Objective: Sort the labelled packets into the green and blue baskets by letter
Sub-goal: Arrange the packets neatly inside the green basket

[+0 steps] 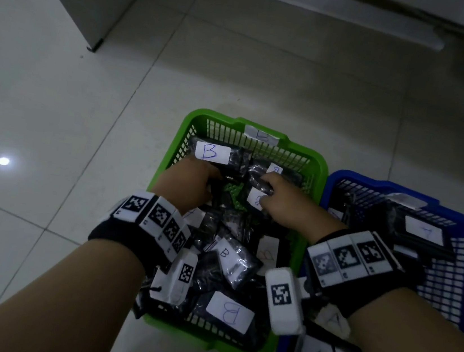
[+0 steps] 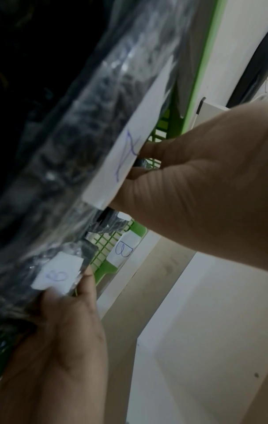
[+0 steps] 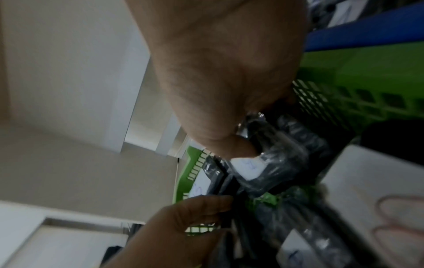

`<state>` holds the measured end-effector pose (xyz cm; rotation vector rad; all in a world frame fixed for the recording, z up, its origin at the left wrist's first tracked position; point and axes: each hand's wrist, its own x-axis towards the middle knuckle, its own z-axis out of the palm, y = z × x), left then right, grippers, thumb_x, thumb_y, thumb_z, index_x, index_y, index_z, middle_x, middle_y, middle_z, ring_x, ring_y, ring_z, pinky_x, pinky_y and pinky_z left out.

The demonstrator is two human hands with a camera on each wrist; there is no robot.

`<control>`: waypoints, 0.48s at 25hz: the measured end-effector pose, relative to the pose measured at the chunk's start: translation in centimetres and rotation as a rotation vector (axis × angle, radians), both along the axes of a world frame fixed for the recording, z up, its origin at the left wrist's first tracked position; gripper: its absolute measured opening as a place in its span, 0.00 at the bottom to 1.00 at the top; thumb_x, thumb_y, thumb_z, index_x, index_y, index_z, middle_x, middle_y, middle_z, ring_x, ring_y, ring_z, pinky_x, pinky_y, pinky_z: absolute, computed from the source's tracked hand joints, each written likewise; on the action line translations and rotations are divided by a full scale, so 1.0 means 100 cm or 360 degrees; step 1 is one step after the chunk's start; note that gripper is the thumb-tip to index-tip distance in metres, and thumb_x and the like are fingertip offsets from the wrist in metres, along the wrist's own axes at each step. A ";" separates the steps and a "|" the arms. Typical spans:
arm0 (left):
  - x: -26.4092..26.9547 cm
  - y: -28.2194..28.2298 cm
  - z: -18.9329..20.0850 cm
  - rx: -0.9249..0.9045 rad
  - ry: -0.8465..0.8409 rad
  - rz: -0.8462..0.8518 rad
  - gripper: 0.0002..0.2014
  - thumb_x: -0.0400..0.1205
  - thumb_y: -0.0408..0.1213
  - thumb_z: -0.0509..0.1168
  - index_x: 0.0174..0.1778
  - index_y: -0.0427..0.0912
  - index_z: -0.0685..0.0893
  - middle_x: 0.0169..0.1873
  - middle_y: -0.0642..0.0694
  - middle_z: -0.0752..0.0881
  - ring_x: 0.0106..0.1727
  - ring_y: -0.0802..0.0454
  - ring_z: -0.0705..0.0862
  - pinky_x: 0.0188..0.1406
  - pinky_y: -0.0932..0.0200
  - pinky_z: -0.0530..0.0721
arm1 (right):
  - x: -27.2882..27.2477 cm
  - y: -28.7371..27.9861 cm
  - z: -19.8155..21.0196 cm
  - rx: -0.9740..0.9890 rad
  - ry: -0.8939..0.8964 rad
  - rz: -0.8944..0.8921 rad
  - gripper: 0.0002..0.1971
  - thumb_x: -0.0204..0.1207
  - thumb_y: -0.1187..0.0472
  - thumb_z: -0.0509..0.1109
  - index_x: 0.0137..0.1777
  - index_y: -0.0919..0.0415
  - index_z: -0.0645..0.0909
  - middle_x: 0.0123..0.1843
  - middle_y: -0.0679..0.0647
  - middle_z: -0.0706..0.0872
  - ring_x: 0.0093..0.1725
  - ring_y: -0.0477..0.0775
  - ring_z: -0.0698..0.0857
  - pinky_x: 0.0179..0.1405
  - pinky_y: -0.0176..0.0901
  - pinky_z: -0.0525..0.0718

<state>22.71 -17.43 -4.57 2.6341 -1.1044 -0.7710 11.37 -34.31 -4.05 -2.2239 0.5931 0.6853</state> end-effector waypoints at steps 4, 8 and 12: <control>-0.001 0.001 0.006 -0.0014 0.0034 -0.0008 0.23 0.72 0.30 0.68 0.62 0.52 0.85 0.57 0.47 0.86 0.58 0.46 0.83 0.57 0.51 0.83 | -0.005 0.008 -0.006 -0.0271 -0.0220 0.0010 0.24 0.75 0.72 0.66 0.71 0.59 0.72 0.67 0.62 0.75 0.63 0.63 0.77 0.57 0.44 0.78; -0.004 0.007 0.006 -0.0101 0.0096 0.0050 0.14 0.77 0.32 0.66 0.55 0.48 0.88 0.54 0.47 0.87 0.56 0.47 0.83 0.56 0.56 0.79 | -0.015 0.017 -0.010 -0.0749 -0.0396 0.0064 0.23 0.74 0.76 0.61 0.68 0.63 0.72 0.62 0.63 0.79 0.62 0.63 0.75 0.53 0.51 0.79; -0.021 0.016 0.006 0.0000 0.0142 -0.0050 0.22 0.75 0.58 0.59 0.49 0.48 0.90 0.47 0.48 0.85 0.53 0.47 0.82 0.56 0.61 0.73 | -0.024 0.022 -0.013 -0.0789 -0.0252 0.0155 0.25 0.76 0.77 0.59 0.74 0.67 0.68 0.72 0.63 0.67 0.68 0.64 0.70 0.55 0.47 0.76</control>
